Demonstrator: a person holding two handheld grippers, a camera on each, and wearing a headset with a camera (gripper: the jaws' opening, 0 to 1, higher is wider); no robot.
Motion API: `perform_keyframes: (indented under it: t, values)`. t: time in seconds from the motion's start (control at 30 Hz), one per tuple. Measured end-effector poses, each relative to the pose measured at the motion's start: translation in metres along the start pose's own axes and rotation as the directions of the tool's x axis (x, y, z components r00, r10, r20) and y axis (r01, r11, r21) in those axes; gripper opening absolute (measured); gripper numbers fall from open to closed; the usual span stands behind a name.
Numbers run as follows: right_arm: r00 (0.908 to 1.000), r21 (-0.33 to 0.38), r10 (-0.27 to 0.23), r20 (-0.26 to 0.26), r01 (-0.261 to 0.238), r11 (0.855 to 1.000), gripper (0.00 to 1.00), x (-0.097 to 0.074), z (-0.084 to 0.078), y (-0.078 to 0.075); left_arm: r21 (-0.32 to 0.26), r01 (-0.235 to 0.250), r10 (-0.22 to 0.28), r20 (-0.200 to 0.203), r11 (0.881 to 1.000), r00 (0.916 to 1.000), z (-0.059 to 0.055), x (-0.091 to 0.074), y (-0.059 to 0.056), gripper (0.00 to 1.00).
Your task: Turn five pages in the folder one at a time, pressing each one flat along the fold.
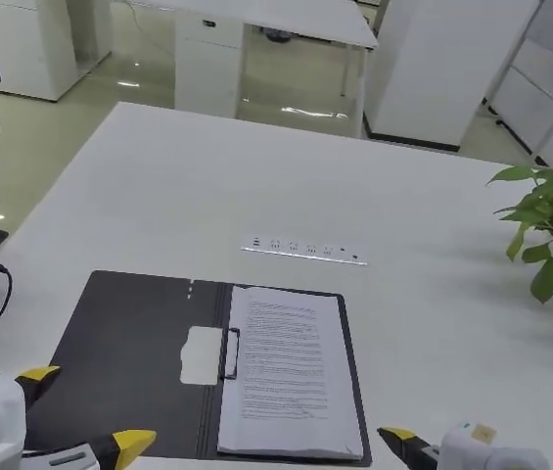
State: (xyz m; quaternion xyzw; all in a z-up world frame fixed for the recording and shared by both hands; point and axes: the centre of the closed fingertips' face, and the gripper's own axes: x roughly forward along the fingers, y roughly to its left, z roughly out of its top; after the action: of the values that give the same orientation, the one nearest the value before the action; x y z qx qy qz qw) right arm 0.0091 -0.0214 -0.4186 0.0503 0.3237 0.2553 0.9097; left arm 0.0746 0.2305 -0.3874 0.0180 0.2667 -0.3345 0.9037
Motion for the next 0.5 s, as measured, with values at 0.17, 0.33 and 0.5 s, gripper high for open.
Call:
perform_keyframes:
  t: [0.17,0.33,0.5]
  values:
    - [0.9999,0.012,-0.009,0.004,0.009,1.000,0.73,-0.002,-0.002,-0.004,0.016,0.018,-0.018,-0.015,1.000,0.9997,0.001,0.007,-0.003,0.84]
    - [0.9997,0.018,-0.022,0.011,0.022,1.000,0.72,-0.003,-0.002,-0.008,0.034,0.049,-0.048,-0.024,0.998,0.9986,0.005,0.016,-0.011,0.84]
    - [0.9995,0.024,-0.028,0.017,0.028,0.999,0.72,-0.003,-0.001,-0.011,0.057,0.089,-0.087,-0.034,0.994,0.9957,0.013,0.031,-0.020,0.83]
